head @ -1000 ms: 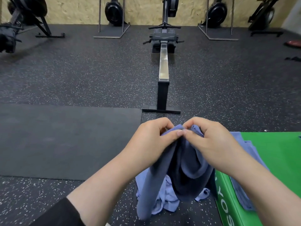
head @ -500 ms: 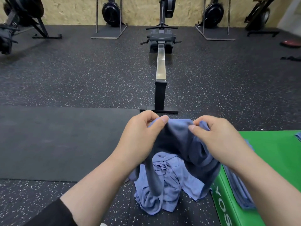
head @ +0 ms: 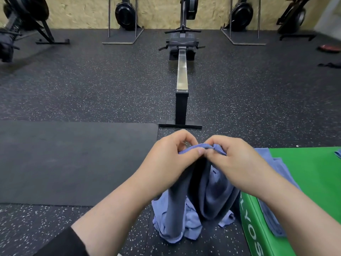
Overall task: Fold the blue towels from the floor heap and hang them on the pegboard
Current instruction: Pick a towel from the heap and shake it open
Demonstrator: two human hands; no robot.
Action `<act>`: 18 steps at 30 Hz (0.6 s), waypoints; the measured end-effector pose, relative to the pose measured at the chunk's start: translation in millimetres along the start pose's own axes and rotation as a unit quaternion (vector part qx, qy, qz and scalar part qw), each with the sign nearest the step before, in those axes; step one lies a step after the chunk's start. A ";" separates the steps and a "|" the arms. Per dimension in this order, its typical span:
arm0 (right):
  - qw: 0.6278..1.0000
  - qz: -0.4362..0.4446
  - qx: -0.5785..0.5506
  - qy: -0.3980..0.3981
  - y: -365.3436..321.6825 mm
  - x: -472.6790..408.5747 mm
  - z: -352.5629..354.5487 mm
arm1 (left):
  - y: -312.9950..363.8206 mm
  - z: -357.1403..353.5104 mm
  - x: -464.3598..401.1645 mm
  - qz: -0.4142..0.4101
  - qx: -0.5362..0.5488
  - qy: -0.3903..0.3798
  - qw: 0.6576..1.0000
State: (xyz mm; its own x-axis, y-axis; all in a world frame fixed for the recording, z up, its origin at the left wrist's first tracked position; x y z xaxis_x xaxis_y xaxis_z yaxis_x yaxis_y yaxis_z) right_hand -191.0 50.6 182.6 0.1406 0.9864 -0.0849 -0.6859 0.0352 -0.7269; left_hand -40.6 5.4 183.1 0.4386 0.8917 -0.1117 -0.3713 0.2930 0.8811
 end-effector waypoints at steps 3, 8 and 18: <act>0.996 -0.031 -0.022 0.079 6.3 -1.8 16.3 | -10.4 3.0 -3.2 0.027 -0.034 0.001 0.999; 0.989 -0.069 -0.028 0.126 20.2 -2.2 32.5 | -13.0 11.4 -1.4 0.023 -0.045 0.036 0.998; 1.000 -0.006 0.005 -0.030 5.4 0.3 1.4 | -0.8 5.8 1.0 -0.007 -0.013 0.014 1.000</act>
State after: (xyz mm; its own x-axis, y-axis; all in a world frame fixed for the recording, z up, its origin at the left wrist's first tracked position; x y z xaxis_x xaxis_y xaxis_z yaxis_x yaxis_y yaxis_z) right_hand -195.7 51.3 179.6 0.1056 0.9938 -0.0343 -0.6918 0.0486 -0.7205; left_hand -35.2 4.1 185.0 0.4212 0.8966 -0.1367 -0.3867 0.3139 0.8672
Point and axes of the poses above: each hand's wrist, its own x-axis away from the middle knuckle, its own z-axis out of the back of the hand, y = z × x, the point moved 7 cm from there along -x, towards the middle knuckle, and after that the axes turned 4 degrees about y, right-handed, at the moved point
